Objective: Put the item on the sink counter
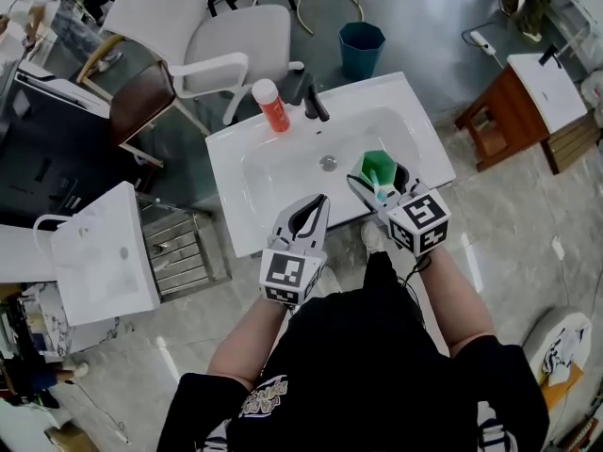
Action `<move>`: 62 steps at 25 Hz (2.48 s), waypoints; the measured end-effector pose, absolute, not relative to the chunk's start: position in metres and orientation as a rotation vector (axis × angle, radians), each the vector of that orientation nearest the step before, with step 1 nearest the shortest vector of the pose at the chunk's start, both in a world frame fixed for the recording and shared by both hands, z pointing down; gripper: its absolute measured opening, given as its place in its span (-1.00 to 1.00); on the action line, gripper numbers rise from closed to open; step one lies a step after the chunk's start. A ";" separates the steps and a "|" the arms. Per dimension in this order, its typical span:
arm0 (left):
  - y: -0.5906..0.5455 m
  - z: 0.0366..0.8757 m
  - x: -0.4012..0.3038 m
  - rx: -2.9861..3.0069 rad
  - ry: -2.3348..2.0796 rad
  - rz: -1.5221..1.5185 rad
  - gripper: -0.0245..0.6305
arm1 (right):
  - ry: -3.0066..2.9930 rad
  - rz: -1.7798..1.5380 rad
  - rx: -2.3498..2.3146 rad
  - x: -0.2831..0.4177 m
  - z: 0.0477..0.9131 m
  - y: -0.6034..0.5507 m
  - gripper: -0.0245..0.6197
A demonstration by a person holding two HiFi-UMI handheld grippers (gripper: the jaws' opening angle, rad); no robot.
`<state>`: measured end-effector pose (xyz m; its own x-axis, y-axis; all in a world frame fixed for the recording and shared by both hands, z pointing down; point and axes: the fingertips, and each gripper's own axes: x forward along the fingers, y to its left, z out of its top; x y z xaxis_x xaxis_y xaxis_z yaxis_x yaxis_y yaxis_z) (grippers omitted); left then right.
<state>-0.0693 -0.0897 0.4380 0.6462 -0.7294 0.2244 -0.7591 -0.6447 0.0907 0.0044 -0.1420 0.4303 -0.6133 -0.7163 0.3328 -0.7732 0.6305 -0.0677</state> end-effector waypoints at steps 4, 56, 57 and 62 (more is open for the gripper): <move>-0.105 0.439 -0.057 2.682 -1.265 0.240 -0.86 | -2.596 0.289 1.156 0.014 0.433 -0.164 0.17; -0.236 0.499 0.024 2.348 -1.483 0.334 -0.86 | -2.585 0.285 0.714 0.061 0.571 -0.400 0.17; -0.237 0.499 0.024 2.342 -1.488 0.334 -0.86 | -2.583 0.286 0.711 0.060 0.575 -0.403 0.17; -0.244 0.502 0.020 2.319 -1.507 0.340 -0.86 | -2.570 0.281 0.705 0.056 0.594 -0.419 0.17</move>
<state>0.0198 -0.2442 0.5018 0.4043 -0.8297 0.3849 -0.9146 -0.3706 0.1618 0.0558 -0.4190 0.5944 -0.7642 -0.4314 0.4795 -0.5249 0.8480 -0.0736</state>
